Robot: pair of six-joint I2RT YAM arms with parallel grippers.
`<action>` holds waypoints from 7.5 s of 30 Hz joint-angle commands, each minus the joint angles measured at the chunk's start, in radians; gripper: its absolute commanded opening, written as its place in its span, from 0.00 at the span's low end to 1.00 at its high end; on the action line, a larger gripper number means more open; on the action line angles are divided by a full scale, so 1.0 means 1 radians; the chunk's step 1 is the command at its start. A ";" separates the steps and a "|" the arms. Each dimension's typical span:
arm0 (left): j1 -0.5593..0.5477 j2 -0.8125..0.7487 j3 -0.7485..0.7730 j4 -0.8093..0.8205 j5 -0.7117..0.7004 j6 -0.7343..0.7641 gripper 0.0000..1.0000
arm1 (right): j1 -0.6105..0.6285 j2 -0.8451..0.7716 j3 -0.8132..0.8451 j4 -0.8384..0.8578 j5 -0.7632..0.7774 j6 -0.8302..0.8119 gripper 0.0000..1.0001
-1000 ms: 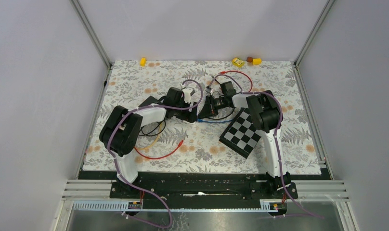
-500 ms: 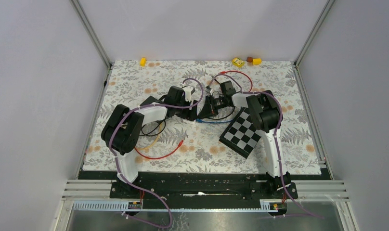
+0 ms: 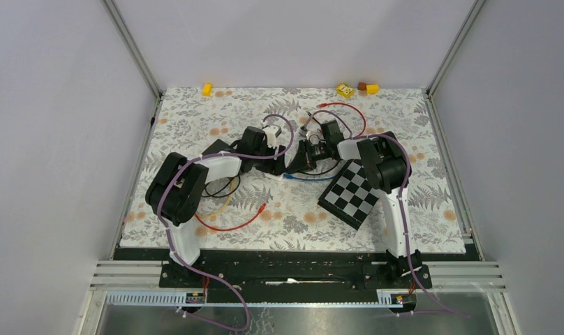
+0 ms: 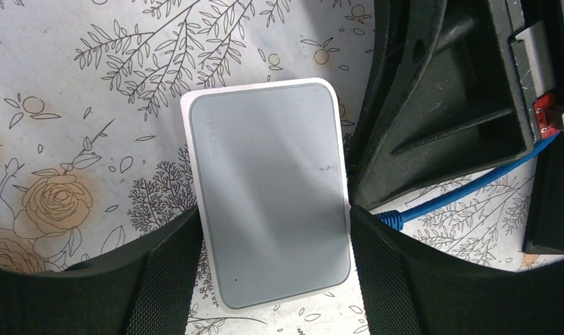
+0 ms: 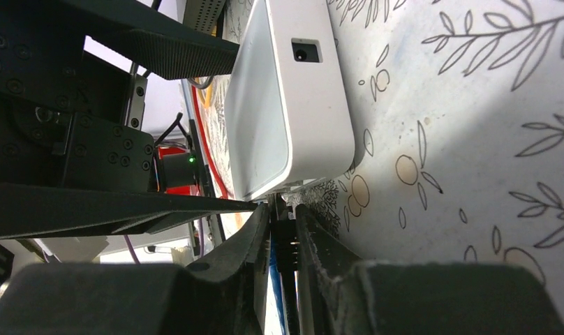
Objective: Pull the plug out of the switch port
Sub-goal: Pull the connector from the switch port, then place the connector at the center of the board.
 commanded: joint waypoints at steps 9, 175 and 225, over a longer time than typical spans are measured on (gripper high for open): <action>-0.007 0.016 -0.055 -0.035 0.044 -0.025 0.53 | 0.070 -0.029 0.072 -0.129 0.027 -0.138 0.02; 0.062 -0.081 -0.130 0.050 -0.007 -0.108 0.00 | 0.028 -0.014 0.192 -0.431 0.095 -0.354 0.00; 0.089 -0.124 -0.136 0.052 -0.023 -0.091 0.00 | -0.009 -0.092 0.295 -0.551 0.349 -0.449 0.41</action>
